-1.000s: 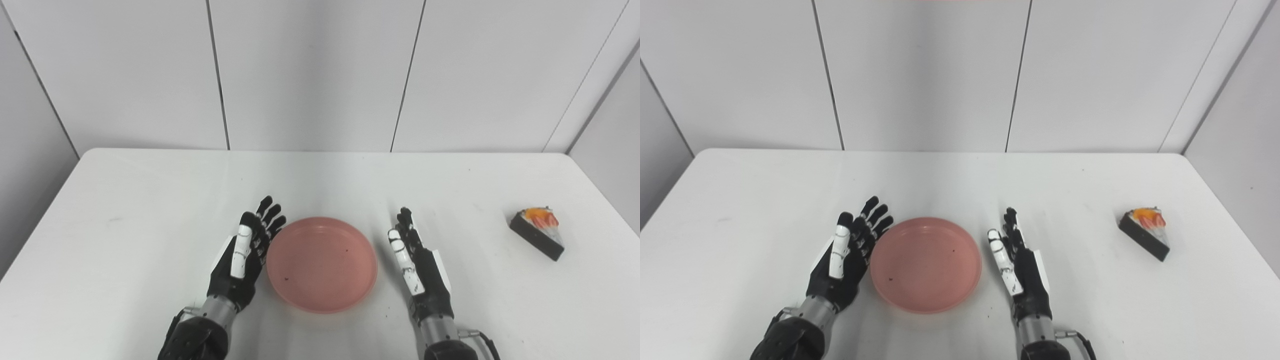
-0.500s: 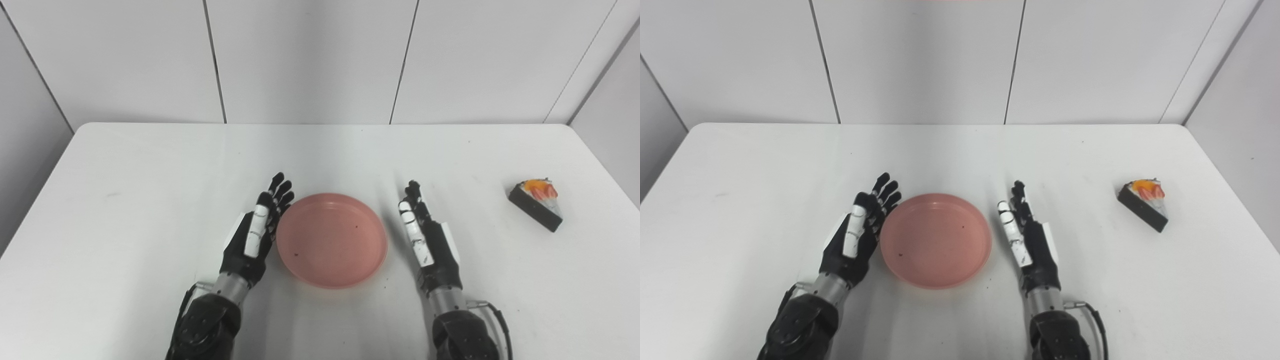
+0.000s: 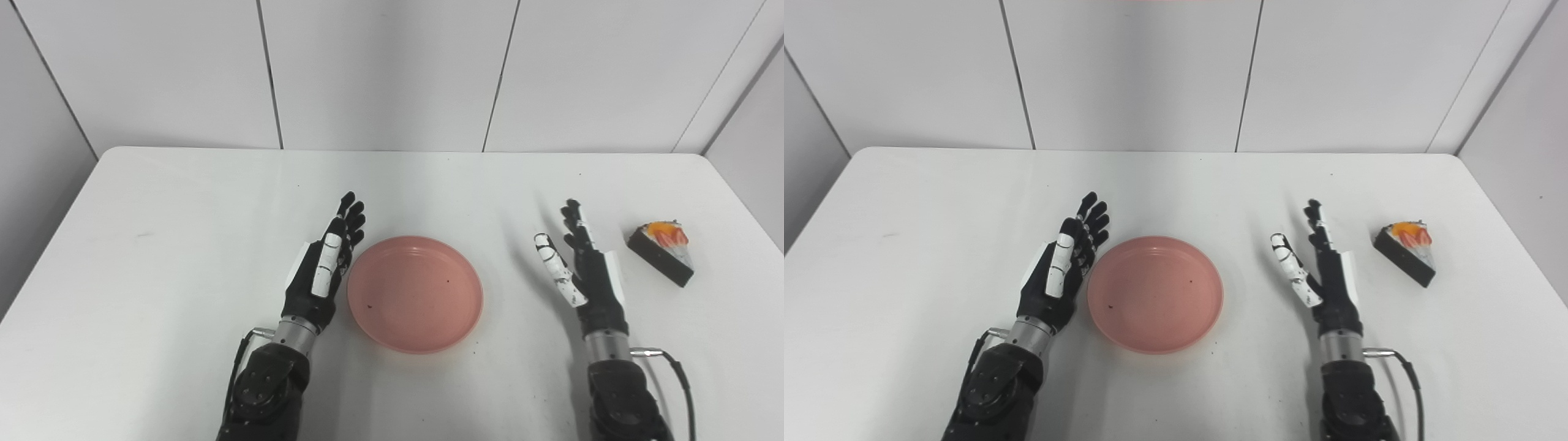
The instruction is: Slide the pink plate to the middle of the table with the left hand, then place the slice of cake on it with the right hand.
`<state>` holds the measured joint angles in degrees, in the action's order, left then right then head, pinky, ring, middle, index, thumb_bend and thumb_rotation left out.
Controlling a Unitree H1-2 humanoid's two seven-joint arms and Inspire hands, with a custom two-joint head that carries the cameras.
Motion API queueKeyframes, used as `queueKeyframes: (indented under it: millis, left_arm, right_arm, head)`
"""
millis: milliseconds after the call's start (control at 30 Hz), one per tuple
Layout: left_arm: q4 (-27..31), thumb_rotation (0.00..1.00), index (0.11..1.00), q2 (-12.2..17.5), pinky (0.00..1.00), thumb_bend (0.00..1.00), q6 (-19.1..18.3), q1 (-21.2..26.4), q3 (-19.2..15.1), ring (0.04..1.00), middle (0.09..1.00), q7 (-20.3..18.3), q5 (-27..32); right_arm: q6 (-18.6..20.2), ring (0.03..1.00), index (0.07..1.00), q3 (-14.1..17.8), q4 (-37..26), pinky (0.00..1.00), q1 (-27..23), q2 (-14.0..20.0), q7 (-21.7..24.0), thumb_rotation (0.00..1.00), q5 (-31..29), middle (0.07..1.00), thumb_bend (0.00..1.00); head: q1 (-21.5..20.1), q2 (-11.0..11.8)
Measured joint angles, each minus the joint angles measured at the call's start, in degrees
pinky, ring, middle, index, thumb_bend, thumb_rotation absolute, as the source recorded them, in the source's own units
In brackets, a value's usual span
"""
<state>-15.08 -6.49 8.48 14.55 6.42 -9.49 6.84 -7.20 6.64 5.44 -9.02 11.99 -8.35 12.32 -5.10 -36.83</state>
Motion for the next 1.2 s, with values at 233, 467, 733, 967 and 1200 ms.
queueKeyframes:
  millis: [233, 467, 733, 967, 1200]
  left_arm:
    - [-0.6, 1.0, 1.0, -0.1, 0.98, 0.69, 1.4, 0.3, -0.2, 0.99, 1.0, 0.0, 0.0]
    - [-1.1, 1.0, 1.0, 0.6, 0.97, 0.72, 3.0, 0.4, -0.3, 0.987, 0.998, -1.3, 0.4]
    - [-3.6, 1.0, 1.0, 2.0, 0.98, 0.74, 6.0, 2.5, -1.6, 0.981, 1.0, -2.5, 2.4]
    - [-3.6, 1.0, 1.0, 2.0, 0.96, 0.74, 5.9, 2.6, -1.5, 0.973, 0.997, -2.5, 2.6]
    - [-7.3, 1.0, 1.0, 2.4, 0.95, 0.76, 8.4, 4.7, -1.9, 0.968, 0.999, -4.1, 3.1]
  right_arm:
    - [-1.2, 0.892, 0.926, 2.3, 1.5, 0.85, -1.7, 1.7, -6.8, 0.61, 7.1, 0.919, 0.72]
    - [5.4, 0.919, 0.925, 2.7, -0.9, 0.86, -1.9, 1.0, -11.0, 0.58, 15.1, 0.923, 0.76]
    - [8.6, 0.897, 0.907, 3.1, -0.6, 0.82, -2.5, 2.4, -15.2, 0.45, 20.8, 0.914, 0.75]
    - [11.2, 0.907, 0.917, 4.4, 0.3, 0.82, -4.4, 3.7, -15.5, 0.46, 21.8, 0.929, 0.77]
    - [16.1, 0.903, 0.925, 6.3, 0.9, 0.79, -6.2, 6.1, -16.0, 0.54, 22.2, 0.94, 0.82]
  head:
    - [-5.8, 1.6]
    - [-14.0, 3.0]
    - [-19.3, 3.8]
    - [-18.7, 4.3]
    - [-19.2, 4.9]
